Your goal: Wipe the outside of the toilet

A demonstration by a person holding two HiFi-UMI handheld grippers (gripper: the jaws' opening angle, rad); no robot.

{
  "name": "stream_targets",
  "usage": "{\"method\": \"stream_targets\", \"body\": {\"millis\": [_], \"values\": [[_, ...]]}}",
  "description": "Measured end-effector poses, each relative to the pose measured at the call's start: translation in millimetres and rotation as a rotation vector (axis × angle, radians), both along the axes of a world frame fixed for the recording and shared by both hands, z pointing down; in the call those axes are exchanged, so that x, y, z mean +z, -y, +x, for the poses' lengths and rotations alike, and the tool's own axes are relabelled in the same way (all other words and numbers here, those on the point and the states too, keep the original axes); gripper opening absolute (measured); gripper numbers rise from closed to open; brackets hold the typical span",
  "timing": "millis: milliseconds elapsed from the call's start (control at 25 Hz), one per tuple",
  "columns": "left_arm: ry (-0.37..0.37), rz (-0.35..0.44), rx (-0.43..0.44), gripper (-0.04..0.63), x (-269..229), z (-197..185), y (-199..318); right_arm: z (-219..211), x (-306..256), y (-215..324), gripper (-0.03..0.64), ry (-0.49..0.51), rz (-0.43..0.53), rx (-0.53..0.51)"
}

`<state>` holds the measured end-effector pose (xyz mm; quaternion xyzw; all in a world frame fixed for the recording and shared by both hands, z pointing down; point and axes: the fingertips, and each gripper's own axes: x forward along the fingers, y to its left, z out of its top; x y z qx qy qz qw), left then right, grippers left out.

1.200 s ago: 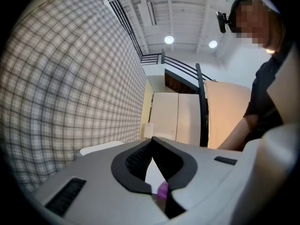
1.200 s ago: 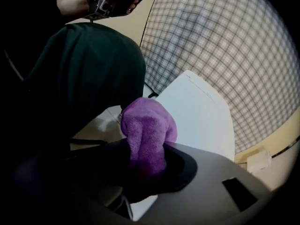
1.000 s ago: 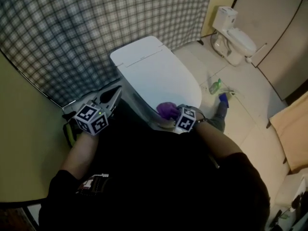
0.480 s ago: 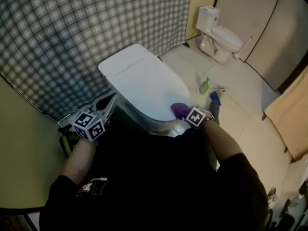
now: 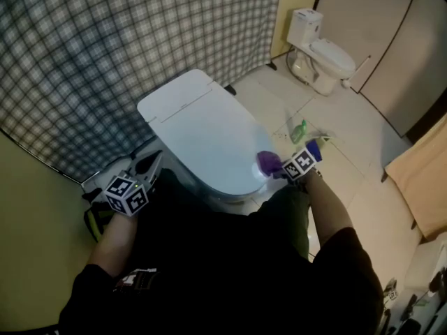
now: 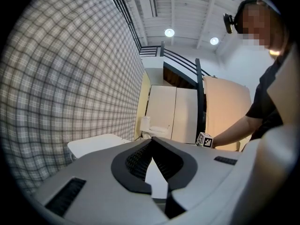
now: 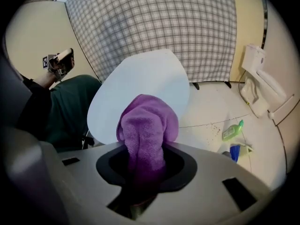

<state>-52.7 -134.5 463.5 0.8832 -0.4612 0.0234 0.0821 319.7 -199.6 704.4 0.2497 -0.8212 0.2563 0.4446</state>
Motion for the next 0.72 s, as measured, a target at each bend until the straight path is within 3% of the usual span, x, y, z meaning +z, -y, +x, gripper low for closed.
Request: {"method": "stream_targets", "body": {"millis": [360, 560, 720], "values": [[0.004, -0.067, -0.016, 0.005, 25, -4, 66, 15, -7, 91, 0.126, -0.027, 0.032, 0.028], [0.028, -0.093, -0.04, 0.005, 40, -21, 110, -24, -13, 157, 0.126, -0.098, 0.14, -0.053], [0.044, -0.107, -0.071, 0.005, 46, -44, 150, -59, -21, 210, 0.126, -0.134, 0.172, -0.118]]}}
